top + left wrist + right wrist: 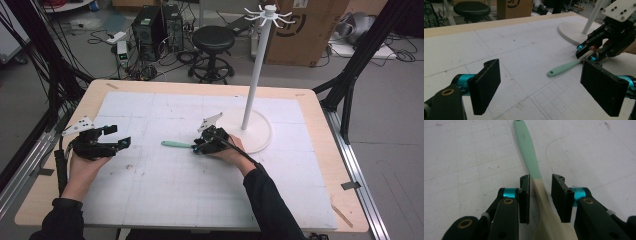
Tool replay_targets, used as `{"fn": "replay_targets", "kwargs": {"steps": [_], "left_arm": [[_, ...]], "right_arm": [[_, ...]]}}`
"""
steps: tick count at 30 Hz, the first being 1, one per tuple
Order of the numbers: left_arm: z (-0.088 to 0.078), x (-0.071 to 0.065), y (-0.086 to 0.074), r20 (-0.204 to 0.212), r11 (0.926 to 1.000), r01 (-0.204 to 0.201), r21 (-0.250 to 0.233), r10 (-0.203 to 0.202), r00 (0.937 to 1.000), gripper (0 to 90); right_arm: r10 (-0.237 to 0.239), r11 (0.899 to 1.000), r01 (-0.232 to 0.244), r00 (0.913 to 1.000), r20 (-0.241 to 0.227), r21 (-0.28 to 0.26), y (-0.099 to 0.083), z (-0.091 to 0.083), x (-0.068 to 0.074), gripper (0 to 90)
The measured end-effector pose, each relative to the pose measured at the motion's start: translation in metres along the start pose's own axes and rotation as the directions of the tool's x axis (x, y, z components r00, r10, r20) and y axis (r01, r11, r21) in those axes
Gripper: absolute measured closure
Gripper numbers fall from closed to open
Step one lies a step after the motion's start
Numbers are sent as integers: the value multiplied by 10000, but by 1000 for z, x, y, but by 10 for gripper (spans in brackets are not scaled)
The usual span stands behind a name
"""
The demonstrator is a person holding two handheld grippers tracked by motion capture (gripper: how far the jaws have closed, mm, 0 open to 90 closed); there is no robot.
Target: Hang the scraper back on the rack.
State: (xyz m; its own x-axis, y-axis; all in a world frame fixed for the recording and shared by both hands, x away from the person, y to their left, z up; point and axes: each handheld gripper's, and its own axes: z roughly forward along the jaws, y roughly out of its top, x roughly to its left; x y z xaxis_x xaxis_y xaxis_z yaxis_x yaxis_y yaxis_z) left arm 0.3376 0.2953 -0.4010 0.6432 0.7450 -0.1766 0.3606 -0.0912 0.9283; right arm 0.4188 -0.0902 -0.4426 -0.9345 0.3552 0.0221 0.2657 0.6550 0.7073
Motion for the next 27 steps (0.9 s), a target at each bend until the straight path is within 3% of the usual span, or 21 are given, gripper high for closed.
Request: {"fn": "replay_targets", "kwargs": {"steps": [5,22,27], "left_arm": [[0,1,0,11,10000,44,39,-44,10000,172],[1,0,-1,48,9998,-4,212,3,10000,179],[0,0,-1,16,9997,-4,235,4,10000,181]], "right_arm": [[-442,9989,440,9990,78,161,2,0,5,755],[190,9995,-192,9998,100,245,3,-1,8,812],[489,9987,-490,9988,39,149,6,-9,10,813]]}}
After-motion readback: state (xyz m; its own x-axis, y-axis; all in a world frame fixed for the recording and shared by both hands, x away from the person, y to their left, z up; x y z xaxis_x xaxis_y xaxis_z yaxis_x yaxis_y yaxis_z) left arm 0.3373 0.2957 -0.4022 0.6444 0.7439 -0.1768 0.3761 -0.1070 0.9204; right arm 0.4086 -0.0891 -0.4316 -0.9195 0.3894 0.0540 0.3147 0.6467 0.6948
